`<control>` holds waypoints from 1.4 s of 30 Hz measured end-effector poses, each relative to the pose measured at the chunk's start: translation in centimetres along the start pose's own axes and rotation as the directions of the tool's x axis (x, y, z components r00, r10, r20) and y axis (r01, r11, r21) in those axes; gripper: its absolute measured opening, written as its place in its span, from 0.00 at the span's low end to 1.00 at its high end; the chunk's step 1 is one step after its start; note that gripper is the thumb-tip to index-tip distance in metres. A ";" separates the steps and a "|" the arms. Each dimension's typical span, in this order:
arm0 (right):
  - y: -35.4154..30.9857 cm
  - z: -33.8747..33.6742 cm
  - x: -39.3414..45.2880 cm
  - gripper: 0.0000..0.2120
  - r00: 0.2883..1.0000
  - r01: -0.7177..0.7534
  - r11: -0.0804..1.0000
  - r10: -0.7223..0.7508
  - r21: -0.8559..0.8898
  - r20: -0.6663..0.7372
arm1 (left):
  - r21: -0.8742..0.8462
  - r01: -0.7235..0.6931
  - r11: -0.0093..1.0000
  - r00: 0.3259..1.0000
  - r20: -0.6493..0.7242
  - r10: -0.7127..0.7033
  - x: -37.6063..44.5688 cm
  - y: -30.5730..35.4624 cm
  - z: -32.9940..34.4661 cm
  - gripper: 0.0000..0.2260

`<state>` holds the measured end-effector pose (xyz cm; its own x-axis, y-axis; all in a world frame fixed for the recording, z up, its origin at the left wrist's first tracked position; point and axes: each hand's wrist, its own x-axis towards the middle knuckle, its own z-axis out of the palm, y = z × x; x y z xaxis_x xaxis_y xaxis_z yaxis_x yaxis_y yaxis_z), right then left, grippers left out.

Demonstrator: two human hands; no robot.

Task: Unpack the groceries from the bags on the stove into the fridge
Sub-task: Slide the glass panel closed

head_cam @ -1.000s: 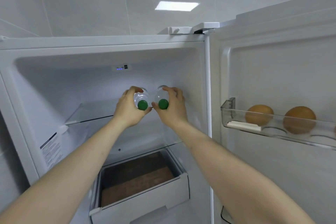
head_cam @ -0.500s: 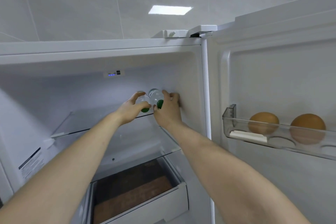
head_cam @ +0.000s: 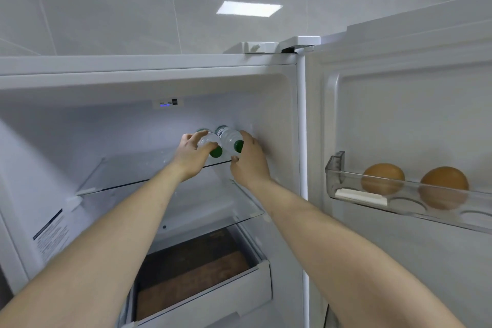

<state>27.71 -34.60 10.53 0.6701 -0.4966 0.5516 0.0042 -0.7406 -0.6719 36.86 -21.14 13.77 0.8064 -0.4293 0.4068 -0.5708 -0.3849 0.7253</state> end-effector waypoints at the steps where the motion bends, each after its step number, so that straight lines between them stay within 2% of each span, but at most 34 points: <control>1: -0.1 -0.3 -0.8 0.31 1.000 0.002 1.000 -0.002 0.022 -0.012 | 0.001 -0.015 1.000 1.000 -0.016 0.015 -0.2 -0.2 0.0 0.25; 4: -0.3 -1.4 -4.3 0.31 1.000 -0.021 0.991 0.023 0.131 -0.013 | 0.068 -0.080 0.994 0.991 -0.099 0.087 -1.0 -0.5 0.0 0.22; 8: -0.2 -2.4 -10.1 0.30 0.998 0.059 0.966 -0.058 0.250 -0.011 | 0.127 -0.173 0.977 0.960 -0.200 0.196 -3.2 -0.3 0.7 0.17; 15: 2.3 -1.9 -18.9 0.30 0.986 -0.019 0.944 -0.036 0.329 0.160 | 0.045 -0.201 0.978 0.963 -0.171 0.206 -12.1 0.0 1.4 0.16; 20: 4.4 -1.9 -24.0 0.26 0.958 -0.047 0.938 -0.056 0.344 0.283 | -0.002 -0.107 0.994 0.956 -0.275 0.102 -21.8 -1.7 1.4 0.15; 23: 5.2 -1.7 -26.4 0.25 0.894 -0.056 0.953 -0.085 0.299 0.439 | 0.037 0.019 0.999 0.947 -0.322 -0.006 -29.8 -3.3 2.0 0.14; 26: 5.4 -1.1 -28.9 0.25 0.790 -0.034 0.961 -0.143 0.275 0.596 | 0.110 0.169 0.979 0.924 -0.364 -0.119 -38.4 -4.4 2.9 0.15; 28: 5.6 -0.8 -31.0 0.25 0.690 0.005 0.961 -0.204 0.277 0.695 | 0.153 0.298 0.942 0.899 -0.378 -0.223 -43.9 -4.7 3.5 0.15; 31: 6.5 -1.0 -34.5 0.25 0.478 0.077 0.954 -0.289 0.289 0.829 | 0.198 0.454 0.869 0.840 -0.421 -0.343 -51.6 -3.9 4.6 0.16; 34: 6.8 -1.7 -38.0 0.25 0.225 0.139 0.952 -0.298 0.272 0.928 | 0.271 0.609 0.745 0.767 -0.441 -0.466 -58.9 -1.8 5.3 0.18; 37: 5.1 -3.1 -41.8 0.25 0.028 0.205 0.913 -0.365 0.353 0.930 | 0.301 0.711 0.636 0.688 -0.484 -0.540 -65.9 1.5 5.9 0.19; 42: 1.8 -6.4 -48.9 0.22 -0.172 0.158 0.789 -0.570 0.593 0.804 | 0.222 0.833 0.506 0.528 -0.591 -0.609 -76.6 7.3 8.2 0.18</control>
<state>-9.76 -14.53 -14.47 0.4792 0.8709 -0.1090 0.5495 -0.3946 -0.7365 -30.34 2.25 -16.60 0.8653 0.4909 0.1013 0.3483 -0.7342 0.5828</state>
